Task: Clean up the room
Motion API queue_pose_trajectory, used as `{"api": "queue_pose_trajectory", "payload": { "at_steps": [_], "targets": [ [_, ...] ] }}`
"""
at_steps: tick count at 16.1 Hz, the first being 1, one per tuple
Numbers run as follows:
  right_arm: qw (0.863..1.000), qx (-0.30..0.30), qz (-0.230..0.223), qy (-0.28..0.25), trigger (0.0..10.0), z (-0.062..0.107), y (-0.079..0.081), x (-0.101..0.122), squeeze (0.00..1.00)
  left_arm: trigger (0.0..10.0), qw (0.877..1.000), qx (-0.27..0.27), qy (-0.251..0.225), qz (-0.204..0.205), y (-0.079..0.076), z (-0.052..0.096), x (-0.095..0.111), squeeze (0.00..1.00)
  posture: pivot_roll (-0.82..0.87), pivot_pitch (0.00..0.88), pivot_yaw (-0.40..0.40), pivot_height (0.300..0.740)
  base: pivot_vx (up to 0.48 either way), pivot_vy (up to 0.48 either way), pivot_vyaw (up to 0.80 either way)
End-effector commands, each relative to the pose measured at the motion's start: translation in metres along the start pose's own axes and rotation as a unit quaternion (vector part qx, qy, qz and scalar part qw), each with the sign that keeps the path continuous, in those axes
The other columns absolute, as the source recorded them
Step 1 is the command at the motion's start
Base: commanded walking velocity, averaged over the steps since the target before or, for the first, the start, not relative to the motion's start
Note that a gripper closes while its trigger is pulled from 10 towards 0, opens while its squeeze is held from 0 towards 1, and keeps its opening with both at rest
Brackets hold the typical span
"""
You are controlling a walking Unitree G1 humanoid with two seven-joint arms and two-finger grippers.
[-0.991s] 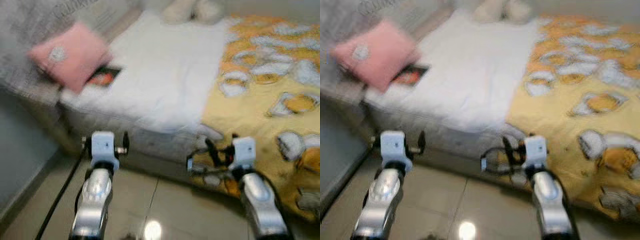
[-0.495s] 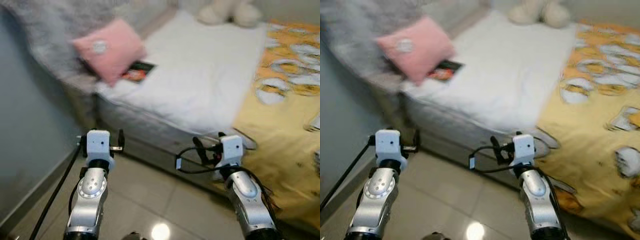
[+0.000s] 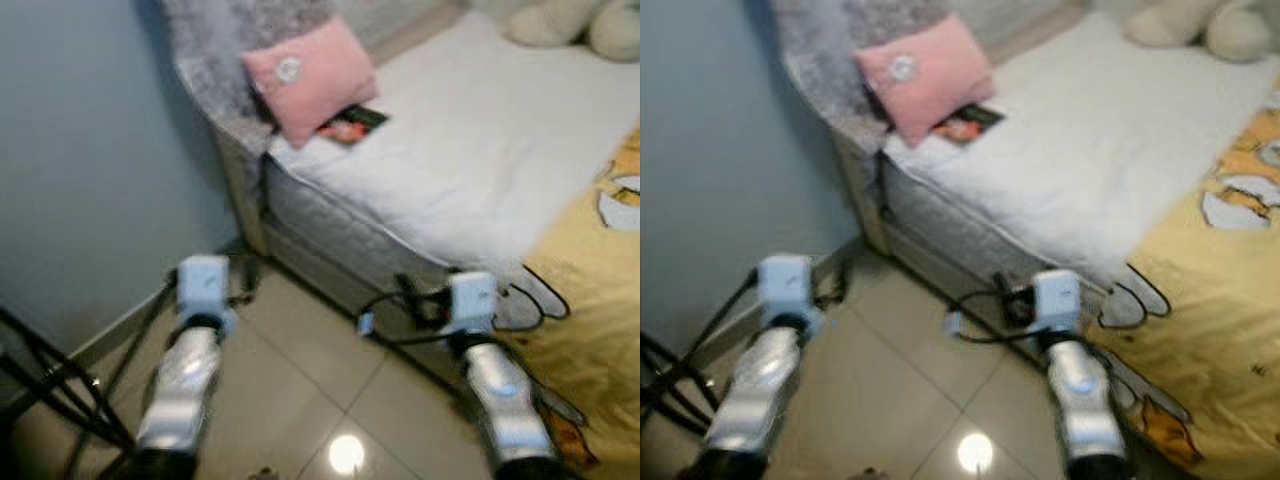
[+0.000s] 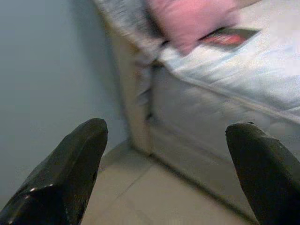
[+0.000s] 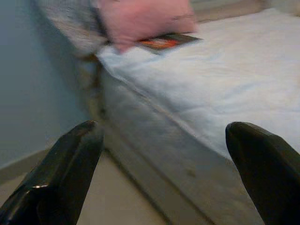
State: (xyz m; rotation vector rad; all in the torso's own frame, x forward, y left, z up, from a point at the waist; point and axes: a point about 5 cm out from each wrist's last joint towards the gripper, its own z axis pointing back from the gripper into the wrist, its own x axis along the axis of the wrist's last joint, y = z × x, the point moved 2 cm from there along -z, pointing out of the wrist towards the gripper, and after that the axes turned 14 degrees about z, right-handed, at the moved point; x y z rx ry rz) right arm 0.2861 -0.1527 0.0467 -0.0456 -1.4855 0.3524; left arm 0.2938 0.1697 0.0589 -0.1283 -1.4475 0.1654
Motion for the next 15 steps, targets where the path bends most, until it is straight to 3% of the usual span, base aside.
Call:
{"api": "queue_pose_trajectory", "payload": {
  "at_steps": [1, 5, 6, 7, 9, 11, 13, 15],
  "targets": [
    [0.999, -0.044, -0.024, -0.020, 10.0, 0.005, -0.015, 0.006, 0.00, 10.0, 0.998, -0.032, -0.050, 0.015, -0.010, 0.004, 0.018, 0.00, -0.13, 0.000, 0.079, 0.740, 0.000, 0.000, 0.68],
    [0.998, -0.049, -0.018, -0.031, 10.0, 0.021, -0.018, 0.010, 0.00, 10.0, 0.992, -0.068, -0.102, 0.024, -0.022, 0.018, 0.046, 0.00, -0.13, 0.000, 0.075, 0.740, 0.000, 0.000, 0.68],
    [0.998, -0.047, -0.028, -0.016, 10.0, 0.022, -0.021, 0.004, 0.00, 10.0, 0.997, -0.026, -0.020, 0.071, -0.019, 0.017, 0.025, 0.00, -0.13, 0.000, 0.069, 0.740, 0.000, 0.000, 0.69],
    [0.998, -0.049, -0.034, -0.008, 10.0, 0.021, -0.023, 0.001, 0.00, 10.0, 0.995, -0.002, 0.033, 0.092, -0.016, 0.018, 0.010, 0.00, -0.13, 0.000, 0.073, 0.740, 0.000, 0.000, 0.69],
    [0.998, -0.035, -0.046, -0.003, 10.0, 0.017, -0.024, 0.002, 0.00, 10.0, 0.998, -0.052, 0.032, 0.030, -0.018, 0.020, 0.013, 0.00, -0.13, 0.000, 0.068, 0.740, 0.000, 0.000, 0.69],
    [0.999, -0.017, -0.026, 0.011, 10.0, 0.018, -0.021, -0.003, 0.00, 10.0, 0.998, -0.064, 0.006, 0.027, -0.022, 0.017, 0.025, 0.00, -0.12, 0.000, 0.066, 0.740, 0.000, 0.000, 0.69],
    [0.999, -0.012, -0.033, 0.015, 10.0, 0.017, -0.018, -0.004, 0.00, 10.0, 0.997, -0.059, 0.012, 0.053, -0.027, 0.017, 0.027, 0.00, -0.12, 0.000, 0.067, 0.740, 0.000, 0.000, 0.69],
    [0.999, -0.011, -0.036, 0.015, 10.0, 0.016, -0.017, -0.004, 0.00, 10.0, 0.997, -0.054, 0.012, 0.049, -0.025, 0.017, 0.026, 0.00, -0.12, 0.000, 0.070, 0.740, 0.000, 0.000, 0.69]
  ]
}}
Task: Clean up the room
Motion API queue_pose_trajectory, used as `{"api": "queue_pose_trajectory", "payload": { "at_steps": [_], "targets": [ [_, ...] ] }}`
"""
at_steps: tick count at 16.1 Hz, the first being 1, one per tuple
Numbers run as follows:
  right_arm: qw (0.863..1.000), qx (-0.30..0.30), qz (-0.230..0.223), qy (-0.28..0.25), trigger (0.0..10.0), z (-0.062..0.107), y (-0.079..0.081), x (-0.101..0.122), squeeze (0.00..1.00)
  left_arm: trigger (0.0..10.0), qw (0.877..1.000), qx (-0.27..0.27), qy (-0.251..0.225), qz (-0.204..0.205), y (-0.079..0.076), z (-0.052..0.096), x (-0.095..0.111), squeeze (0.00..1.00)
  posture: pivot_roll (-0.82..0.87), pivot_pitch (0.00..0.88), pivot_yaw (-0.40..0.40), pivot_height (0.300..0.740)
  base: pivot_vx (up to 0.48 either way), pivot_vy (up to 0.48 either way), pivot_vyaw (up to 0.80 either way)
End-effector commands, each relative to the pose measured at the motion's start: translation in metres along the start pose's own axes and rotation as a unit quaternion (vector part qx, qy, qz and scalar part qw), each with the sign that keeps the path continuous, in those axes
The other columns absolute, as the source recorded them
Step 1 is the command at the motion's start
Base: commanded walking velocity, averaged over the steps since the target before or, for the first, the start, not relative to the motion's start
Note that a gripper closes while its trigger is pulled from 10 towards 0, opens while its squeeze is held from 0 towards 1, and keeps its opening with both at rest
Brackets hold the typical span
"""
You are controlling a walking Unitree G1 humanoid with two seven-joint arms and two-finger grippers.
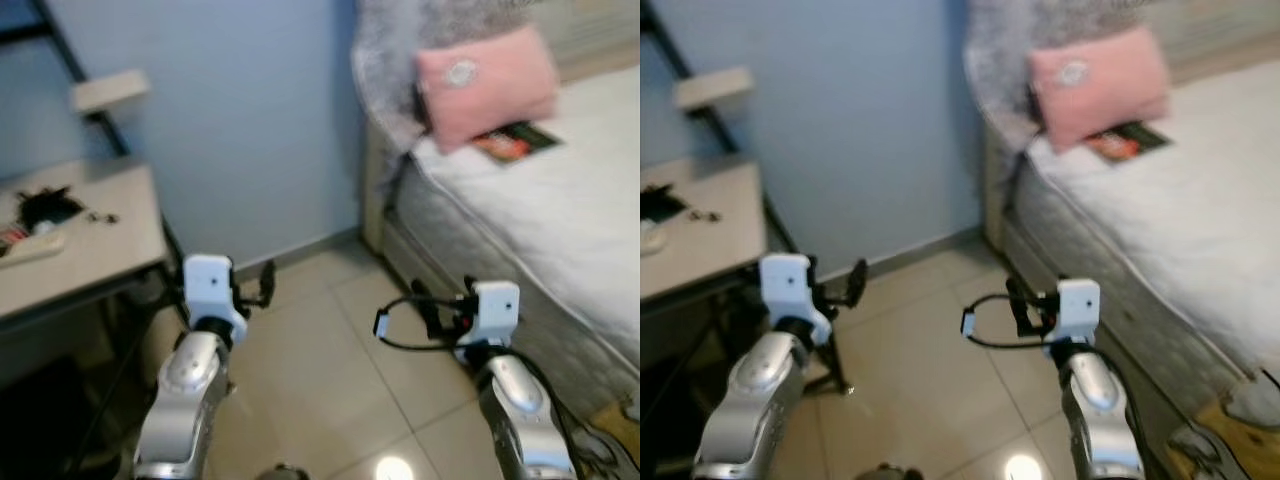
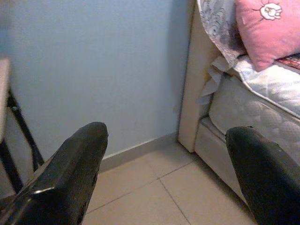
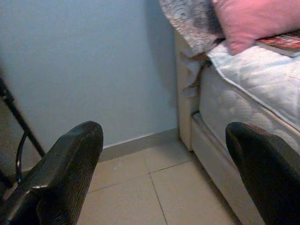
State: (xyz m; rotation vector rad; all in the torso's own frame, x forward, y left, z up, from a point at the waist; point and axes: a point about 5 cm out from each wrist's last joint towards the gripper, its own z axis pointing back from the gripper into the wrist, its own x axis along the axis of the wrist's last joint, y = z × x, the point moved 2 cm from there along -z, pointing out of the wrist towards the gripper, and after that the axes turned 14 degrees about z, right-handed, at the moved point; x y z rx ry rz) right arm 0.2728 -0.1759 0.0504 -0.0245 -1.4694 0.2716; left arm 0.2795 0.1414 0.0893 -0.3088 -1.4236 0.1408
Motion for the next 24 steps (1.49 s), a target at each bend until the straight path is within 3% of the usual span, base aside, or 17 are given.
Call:
{"api": "queue_pose_trajectory", "payload": {
  "at_steps": [1, 3, 4, 5, 7, 10, 16, 19, 20, 21, 22, 24],
  "targets": [
    [1.000, 0.005, 0.003, 0.010, 10.0, 0.000, 0.004, -0.003, 0.00, 10.0, 0.998, 0.011, -0.003, -0.055, 0.014, 0.003, -0.001, 0.00, -0.12, 0.000, 0.071, 0.740, 0.000, 0.000, 0.69],
    [1.000, 0.003, 0.009, 0.016, 10.0, 0.002, 0.004, -0.005, 0.00, 10.0, 0.995, 0.002, 0.000, -0.096, 0.021, 0.010, -0.011, 0.00, -0.12, 0.000, 0.070, 0.740, 0.000, 0.000, 0.69],
    [1.000, 0.008, 0.017, 0.022, 10.0, 0.007, 0.004, -0.008, 0.00, 10.0, 0.996, 0.011, 0.024, -0.085, 0.033, 0.022, -0.026, 0.00, -0.13, 0.000, 0.068, 0.740, 0.000, 0.000, 0.69],
    [0.999, 0.012, 0.022, 0.029, 10.0, 0.014, 0.002, -0.013, 0.00, 10.0, 0.998, -0.009, 0.005, -0.057, 0.029, 0.028, -0.021, 0.00, -0.13, 0.000, 0.063, 0.740, 0.000, 0.000, 0.69],
    [0.999, 0.016, 0.026, 0.035, 10.0, 0.015, 0.001, -0.015, 0.00, 10.0, 0.999, -0.026, -0.020, -0.031, 0.016, 0.023, -0.010, 0.00, -0.12, 0.000, 0.060, 0.740, 0.000, 0.000, 0.69],
    [0.999, 0.018, 0.026, 0.030, 10.0, 0.013, 0.002, -0.015, 0.00, 10.0, 0.999, -0.031, -0.020, -0.031, 0.010, 0.017, -0.010, 0.00, -0.13, 0.000, 0.063, 0.740, 0.000, 0.000, 0.69],
    [0.999, 0.013, 0.021, 0.040, 10.0, 0.010, 0.001, -0.020, 0.00, 10.0, 0.999, -0.022, -0.017, -0.047, 0.021, 0.015, -0.010, 0.00, -0.13, 0.000, 0.064, 0.740, 0.000, 0.000, 0.69],
    [0.999, 0.019, 0.027, 0.037, 10.0, 0.008, 0.001, -0.020, 0.00, 10.0, 0.999, -0.005, -0.014, -0.036, 0.025, 0.014, -0.014, 0.00, -0.13, 0.000, 0.065, 0.740, 0.000, 0.000, 0.00],
    [0.999, 0.013, 0.015, 0.029, 10.0, 0.011, 0.001, -0.017, 0.00, 10.0, 0.999, 0.000, -0.013, -0.030, 0.027, 0.014, -0.014, 0.00, -0.13, 0.000, 0.065, 0.740, 0.000, 0.000, 0.00],
    [0.999, 0.025, 0.020, 0.007, 10.0, 0.013, 0.005, -0.006, 0.00, 10.0, 0.997, -0.037, -0.012, -0.069, 0.021, 0.016, -0.013, 0.00, -0.13, 0.000, 0.073, 0.740, 0.000, 0.000, 0.00],
    [0.997, 0.051, 0.049, 0.012, 10.0, 0.018, 0.011, -0.004, 0.00, 10.0, 0.996, -0.051, 0.009, -0.071, 0.018, 0.018, -0.015, 0.00, -0.13, 0.000, 0.073, 0.740, 0.000, 0.000, 0.00],
    [0.996, 0.053, 0.053, 0.051, 10.0, 0.042, 0.009, -0.025, 0.00, 10.0, 0.999, -0.016, -0.007, -0.031, 0.018, 0.019, -0.012, 0.00, -0.13, 0.000, 0.074, 0.740, 0.000, 0.000, 0.00]
  ]
}}
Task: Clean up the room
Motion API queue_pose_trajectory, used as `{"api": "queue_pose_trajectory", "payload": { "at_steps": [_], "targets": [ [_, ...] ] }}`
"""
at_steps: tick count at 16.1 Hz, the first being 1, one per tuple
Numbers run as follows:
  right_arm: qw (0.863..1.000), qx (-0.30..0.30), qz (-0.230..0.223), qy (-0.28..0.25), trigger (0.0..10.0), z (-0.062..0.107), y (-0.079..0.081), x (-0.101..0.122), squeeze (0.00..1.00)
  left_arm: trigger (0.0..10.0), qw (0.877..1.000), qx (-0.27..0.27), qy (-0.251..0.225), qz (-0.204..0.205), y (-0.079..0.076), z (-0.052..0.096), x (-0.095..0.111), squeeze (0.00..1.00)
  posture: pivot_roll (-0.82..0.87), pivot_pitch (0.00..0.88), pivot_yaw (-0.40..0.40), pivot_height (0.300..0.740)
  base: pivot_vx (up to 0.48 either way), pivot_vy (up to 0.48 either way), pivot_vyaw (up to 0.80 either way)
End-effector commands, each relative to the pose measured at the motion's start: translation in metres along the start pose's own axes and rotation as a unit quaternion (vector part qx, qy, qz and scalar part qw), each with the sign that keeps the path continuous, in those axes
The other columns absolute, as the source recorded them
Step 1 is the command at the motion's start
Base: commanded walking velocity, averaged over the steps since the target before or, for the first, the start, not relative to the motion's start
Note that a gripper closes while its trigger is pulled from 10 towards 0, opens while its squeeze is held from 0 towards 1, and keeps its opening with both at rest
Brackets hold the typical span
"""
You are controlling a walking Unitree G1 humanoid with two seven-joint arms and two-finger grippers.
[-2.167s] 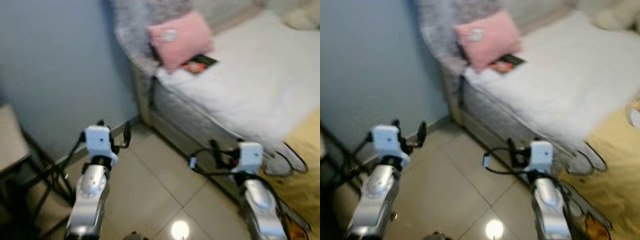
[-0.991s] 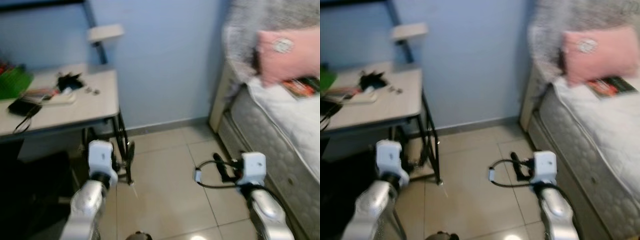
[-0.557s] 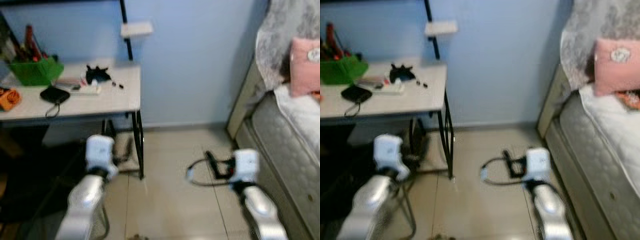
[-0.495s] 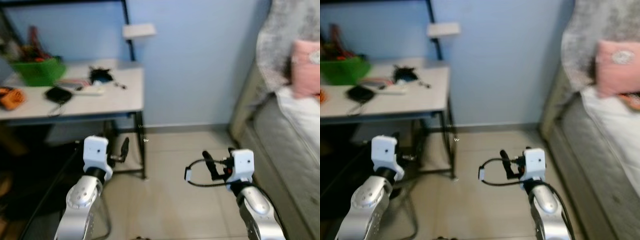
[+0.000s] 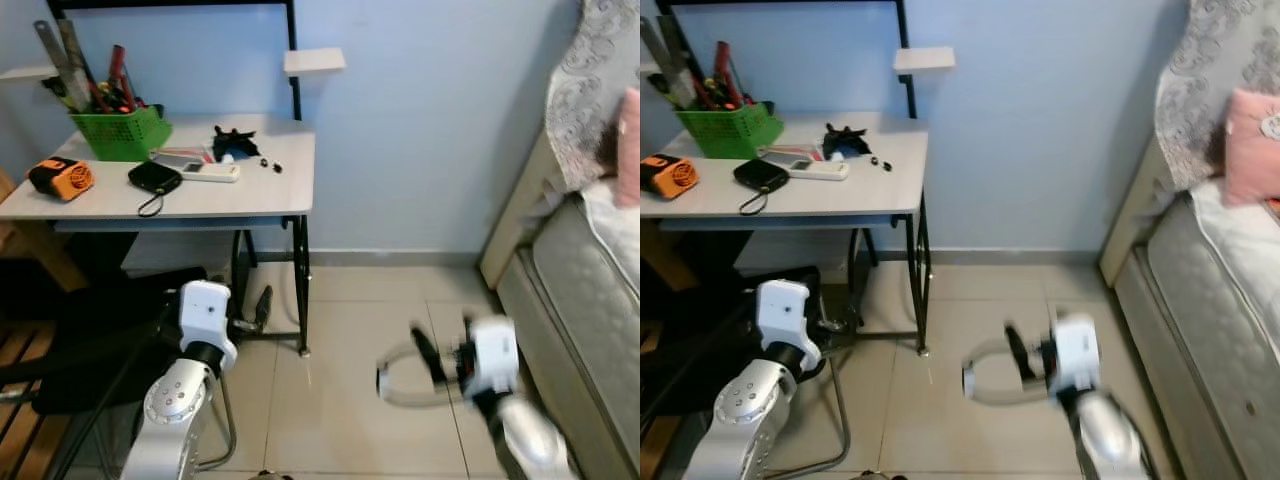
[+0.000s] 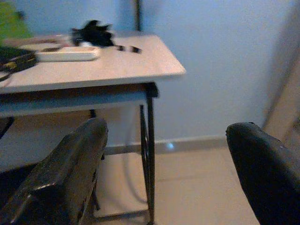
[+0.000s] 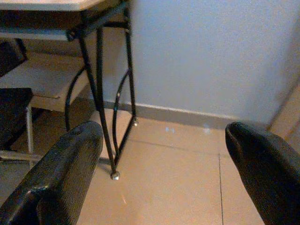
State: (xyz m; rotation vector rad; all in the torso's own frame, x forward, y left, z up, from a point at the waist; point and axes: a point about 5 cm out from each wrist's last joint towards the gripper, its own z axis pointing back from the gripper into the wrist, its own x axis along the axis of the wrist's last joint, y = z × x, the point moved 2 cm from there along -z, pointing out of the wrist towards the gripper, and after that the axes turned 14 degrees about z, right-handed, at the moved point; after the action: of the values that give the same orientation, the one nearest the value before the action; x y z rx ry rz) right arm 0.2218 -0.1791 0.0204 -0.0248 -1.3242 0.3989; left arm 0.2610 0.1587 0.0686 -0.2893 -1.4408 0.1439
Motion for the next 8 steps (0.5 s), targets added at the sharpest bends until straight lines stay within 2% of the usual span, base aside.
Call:
{"api": "queue_pose_trajectory", "payload": {
  "at_steps": [1, 4, 5, 8],
  "targets": [
    [1.000, -0.013, -0.012, -0.020, 10.0, -0.004, -0.003, 0.011, 0.00, 10.0, 0.999, 0.029, -0.020, 0.018, 0.008, -0.003, 0.008, 0.00, -0.14, 0.000, 0.072, 0.740, 0.000, 0.000, 0.00],
    [0.999, -0.012, -0.030, -0.011, 10.0, -0.006, 0.023, 0.004, 0.00, 10.0, 0.999, 0.015, -0.027, 0.014, 0.002, -0.005, 0.012, 0.00, -0.14, 0.000, 0.068, 0.740, 0.000, 0.000, 0.00],
    [1.000, -0.006, -0.018, -0.012, 10.0, -0.004, 0.041, 0.003, 0.00, 10.0, 0.999, 0.017, -0.027, 0.016, 0.002, -0.006, 0.012, 0.00, -0.14, 0.000, 0.067, 0.740, 0.000, 0.000, 0.00],
    [1.000, -0.006, -0.018, -0.012, 10.0, -0.004, 0.041, 0.003, 0.00, 10.0, 0.999, 0.017, -0.027, 0.016, 0.002, -0.006, 0.012, 0.00, -0.14, 0.000, 0.067, 0.740, 0.000, 0.000, 0.00]
  ]
}}
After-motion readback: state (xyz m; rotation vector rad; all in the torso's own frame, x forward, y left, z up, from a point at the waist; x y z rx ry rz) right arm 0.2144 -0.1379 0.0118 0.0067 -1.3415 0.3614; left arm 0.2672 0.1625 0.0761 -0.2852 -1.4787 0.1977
